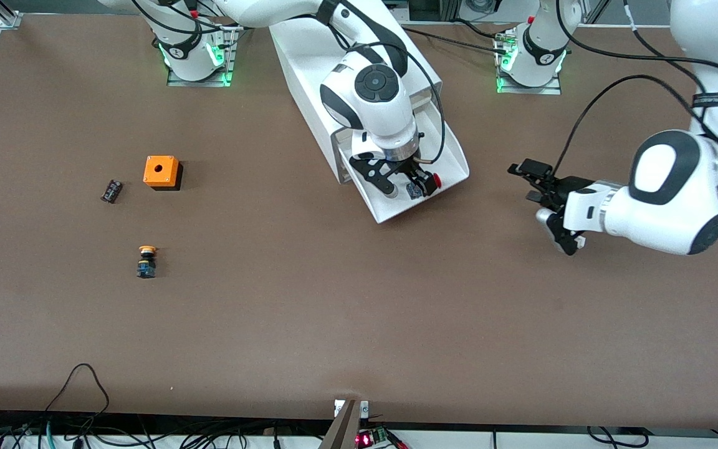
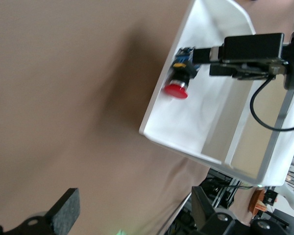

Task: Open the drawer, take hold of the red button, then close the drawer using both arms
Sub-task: 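Lift the red button out with the right gripper while the left gripper withdraws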

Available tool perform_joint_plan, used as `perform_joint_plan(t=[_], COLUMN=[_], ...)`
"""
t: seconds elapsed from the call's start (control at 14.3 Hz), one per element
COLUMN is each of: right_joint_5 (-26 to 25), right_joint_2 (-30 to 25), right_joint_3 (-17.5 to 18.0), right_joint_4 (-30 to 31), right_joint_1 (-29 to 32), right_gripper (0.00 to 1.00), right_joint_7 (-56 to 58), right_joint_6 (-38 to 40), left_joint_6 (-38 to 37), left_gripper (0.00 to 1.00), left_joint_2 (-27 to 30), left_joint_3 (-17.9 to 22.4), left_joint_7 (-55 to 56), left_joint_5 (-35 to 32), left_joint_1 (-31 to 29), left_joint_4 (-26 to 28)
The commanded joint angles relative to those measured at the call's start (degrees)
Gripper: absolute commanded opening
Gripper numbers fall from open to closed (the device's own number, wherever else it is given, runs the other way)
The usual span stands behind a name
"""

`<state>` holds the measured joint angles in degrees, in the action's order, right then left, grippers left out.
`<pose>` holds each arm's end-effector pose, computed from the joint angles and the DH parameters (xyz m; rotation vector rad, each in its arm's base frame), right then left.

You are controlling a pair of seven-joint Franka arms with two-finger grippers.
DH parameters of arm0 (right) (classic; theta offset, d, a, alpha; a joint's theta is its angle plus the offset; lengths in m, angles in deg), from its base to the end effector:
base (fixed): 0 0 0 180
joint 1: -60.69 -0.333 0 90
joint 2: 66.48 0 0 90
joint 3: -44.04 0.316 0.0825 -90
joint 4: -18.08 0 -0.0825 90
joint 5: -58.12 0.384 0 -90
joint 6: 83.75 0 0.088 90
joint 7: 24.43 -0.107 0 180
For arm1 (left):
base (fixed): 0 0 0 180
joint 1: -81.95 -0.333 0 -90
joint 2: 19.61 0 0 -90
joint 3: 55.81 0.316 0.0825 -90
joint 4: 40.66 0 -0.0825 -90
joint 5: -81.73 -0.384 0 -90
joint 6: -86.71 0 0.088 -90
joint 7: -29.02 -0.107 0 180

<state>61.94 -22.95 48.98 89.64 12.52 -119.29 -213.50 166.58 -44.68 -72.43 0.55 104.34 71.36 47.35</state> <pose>0.4770 0.6076 0.3375 -2.6385 1.1094 0.0532 0.6070 -0.0875 0.3956 2.3622 -0.6890 -0.5705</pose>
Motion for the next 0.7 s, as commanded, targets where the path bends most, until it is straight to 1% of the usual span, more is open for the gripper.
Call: perform_joint_plan(t=[0.0,0.07,0.21,0.42,0.49,0.63], right_joint_5=[-0.8,-0.8,-0.7,-0.6,-0.6,-0.6], right_joint_2=[2.7,3.3,3.5,3.9,4.0,4.5], right_joint_3=[0.2,0.2,0.2,0.3,0.3,0.4], right_joint_4=[-4.6,-5.6,-5.7,-5.7,-5.6,-5.7], right_joint_1=[0.2,0.2,0.2,0.1,0.1,-0.2], right_gripper=[1.0,1.0,0.99,0.98,0.95,0.86], right_joint_7=[-1.6,-2.4,-2.9,-4.0,-4.5,-4.7], right_joint_6=[0.1,0.1,0.1,-0.2,-1.1,-1.8], left_joint_6=[-7.1,-8.6,-12.2,-13.6,-13.6,-13.5], left_gripper=[1.0,1.0,1.0,1.0,1.0,1.0], left_joint_2=[-0.6,-0.5,-0.4,0.6,0.8,1.4], left_joint_3=[-0.3,-0.4,-1.0,-1.1,-1.1,-1.0], left_joint_7=[8.9,11.2,13.7,13.8,13.7,13.7], left_joint_5=[-6.3,-8.1,-12.8,-19.2,-21.1,-25.0], left_joint_1=[0.3,0.7,0.9,1.1,1.0,1.1], left_joint_4=[-10.4,-13.0,-17.6,-21.1,-21.4,-23.1])
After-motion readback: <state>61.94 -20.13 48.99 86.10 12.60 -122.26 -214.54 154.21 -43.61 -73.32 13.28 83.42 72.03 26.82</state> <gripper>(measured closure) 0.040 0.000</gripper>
